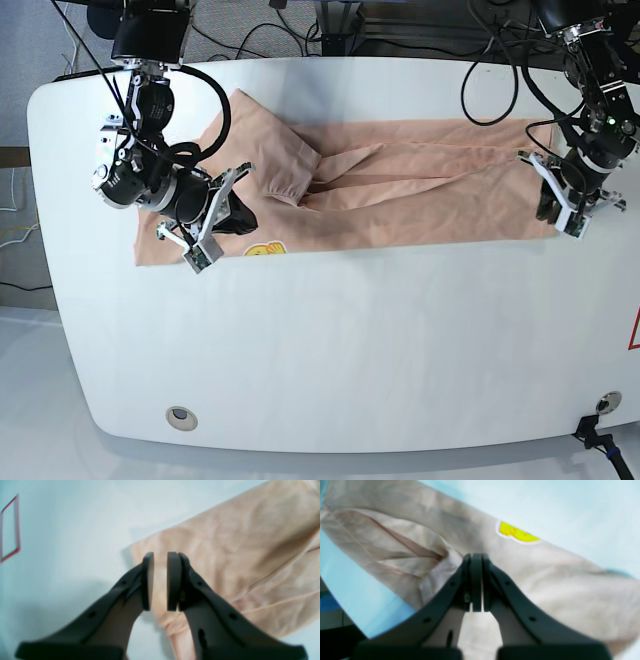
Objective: Fold the T-shirt properly
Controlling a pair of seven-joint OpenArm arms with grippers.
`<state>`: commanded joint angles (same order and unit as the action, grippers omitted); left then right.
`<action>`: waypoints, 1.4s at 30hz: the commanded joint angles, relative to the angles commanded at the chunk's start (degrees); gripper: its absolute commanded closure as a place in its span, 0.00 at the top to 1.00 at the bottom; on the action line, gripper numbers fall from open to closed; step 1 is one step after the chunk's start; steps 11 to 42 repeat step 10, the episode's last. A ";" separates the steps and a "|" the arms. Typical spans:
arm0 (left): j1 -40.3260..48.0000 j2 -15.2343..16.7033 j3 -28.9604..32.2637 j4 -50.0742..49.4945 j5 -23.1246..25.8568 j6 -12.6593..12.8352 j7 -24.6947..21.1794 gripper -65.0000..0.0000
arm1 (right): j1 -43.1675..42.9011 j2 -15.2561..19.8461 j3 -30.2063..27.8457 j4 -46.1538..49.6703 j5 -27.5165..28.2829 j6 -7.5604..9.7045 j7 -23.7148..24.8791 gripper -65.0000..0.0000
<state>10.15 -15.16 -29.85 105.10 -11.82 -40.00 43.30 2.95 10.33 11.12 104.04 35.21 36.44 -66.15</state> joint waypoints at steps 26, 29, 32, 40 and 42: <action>1.32 0.18 -2.11 0.00 0.00 0.00 0.00 0.11 | -1.41 -0.18 0.00 -0.09 -2.11 -0.09 1.85 0.00; 1.32 0.18 -2.11 0.00 0.00 0.00 0.00 0.11 | -1.41 -0.18 0.00 -0.09 -2.11 -0.09 1.85 0.00; 1.32 0.18 -2.11 0.00 0.00 0.00 0.00 0.11 | -1.41 -0.18 0.00 -0.09 -2.11 -0.09 1.85 0.00; 1.32 0.18 -2.11 0.00 0.00 0.00 0.00 0.11 | -1.41 -0.18 0.00 -0.09 -2.11 -0.09 1.85 0.00; 1.32 0.18 -2.11 0.00 0.00 0.00 0.00 0.11 | -1.41 -0.18 0.00 -0.09 -2.11 -0.09 1.85 0.00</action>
